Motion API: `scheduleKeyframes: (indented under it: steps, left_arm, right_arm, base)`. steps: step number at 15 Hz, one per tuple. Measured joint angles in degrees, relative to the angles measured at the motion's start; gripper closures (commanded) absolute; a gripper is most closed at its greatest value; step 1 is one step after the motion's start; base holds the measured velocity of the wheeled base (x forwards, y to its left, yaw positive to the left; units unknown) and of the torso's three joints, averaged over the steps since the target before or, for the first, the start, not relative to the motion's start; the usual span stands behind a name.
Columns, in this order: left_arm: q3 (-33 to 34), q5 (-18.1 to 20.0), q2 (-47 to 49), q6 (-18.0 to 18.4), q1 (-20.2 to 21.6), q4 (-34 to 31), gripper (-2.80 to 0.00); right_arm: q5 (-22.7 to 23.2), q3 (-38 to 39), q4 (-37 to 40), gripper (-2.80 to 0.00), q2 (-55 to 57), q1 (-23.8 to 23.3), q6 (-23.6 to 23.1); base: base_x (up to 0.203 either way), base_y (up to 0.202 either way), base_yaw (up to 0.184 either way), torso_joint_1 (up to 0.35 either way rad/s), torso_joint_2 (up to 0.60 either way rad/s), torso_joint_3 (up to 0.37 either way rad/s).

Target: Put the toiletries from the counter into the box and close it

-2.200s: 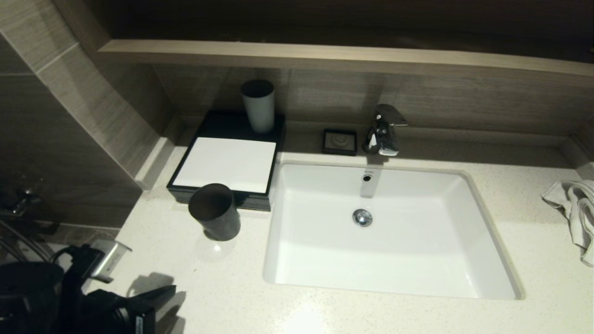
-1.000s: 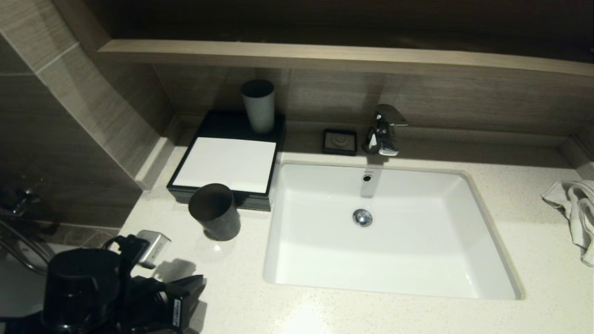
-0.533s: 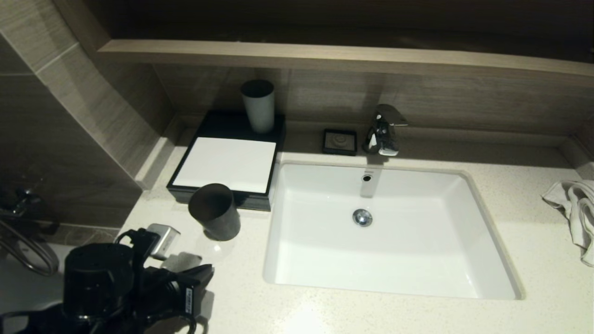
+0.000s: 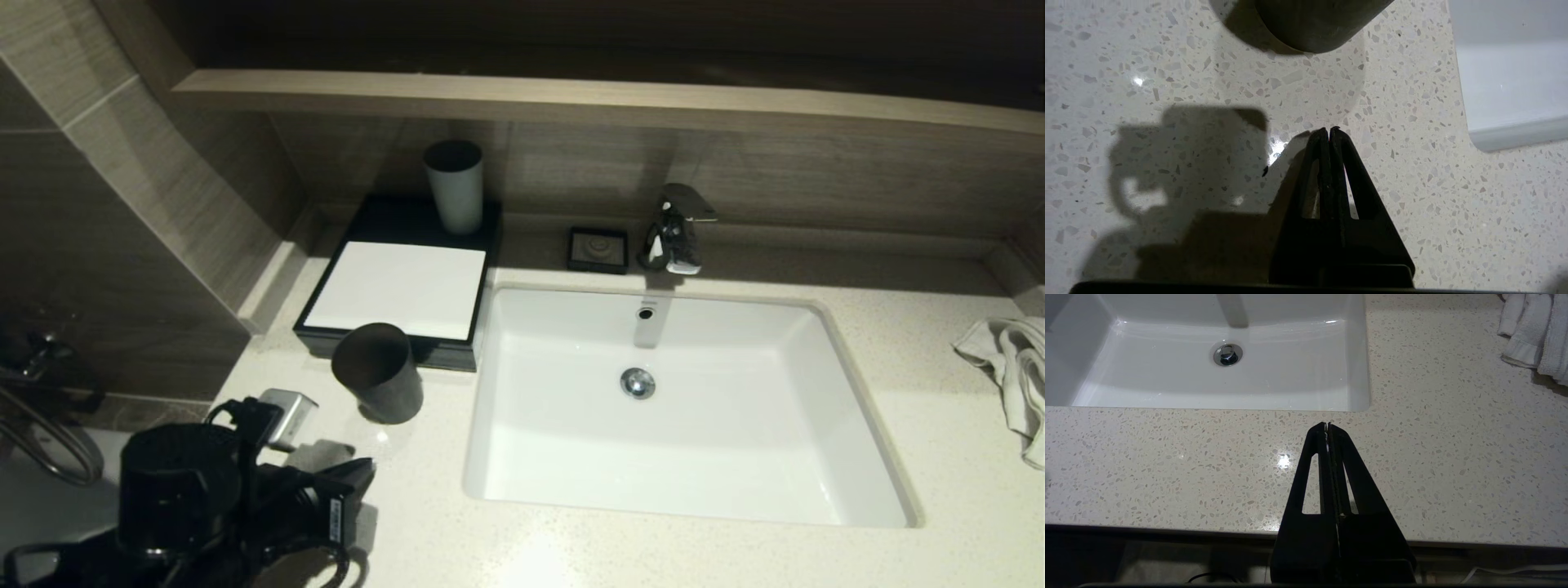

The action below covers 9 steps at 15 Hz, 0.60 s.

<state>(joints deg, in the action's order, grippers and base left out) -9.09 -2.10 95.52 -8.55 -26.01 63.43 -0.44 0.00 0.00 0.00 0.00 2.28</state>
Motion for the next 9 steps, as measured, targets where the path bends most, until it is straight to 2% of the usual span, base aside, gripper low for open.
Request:
scheduleKeyframes:
  steps: [9]
  left_arm:
    - [-1.66,-0.16,0.13,-0.44,0.05,0.32,-2.80]
  right_arm:
    - [0.00,0.00,0.00,0.00,0.00,0.00,-0.02]
  base:
    - [0.000,0.000,0.000,0.000,0.00,0.000]
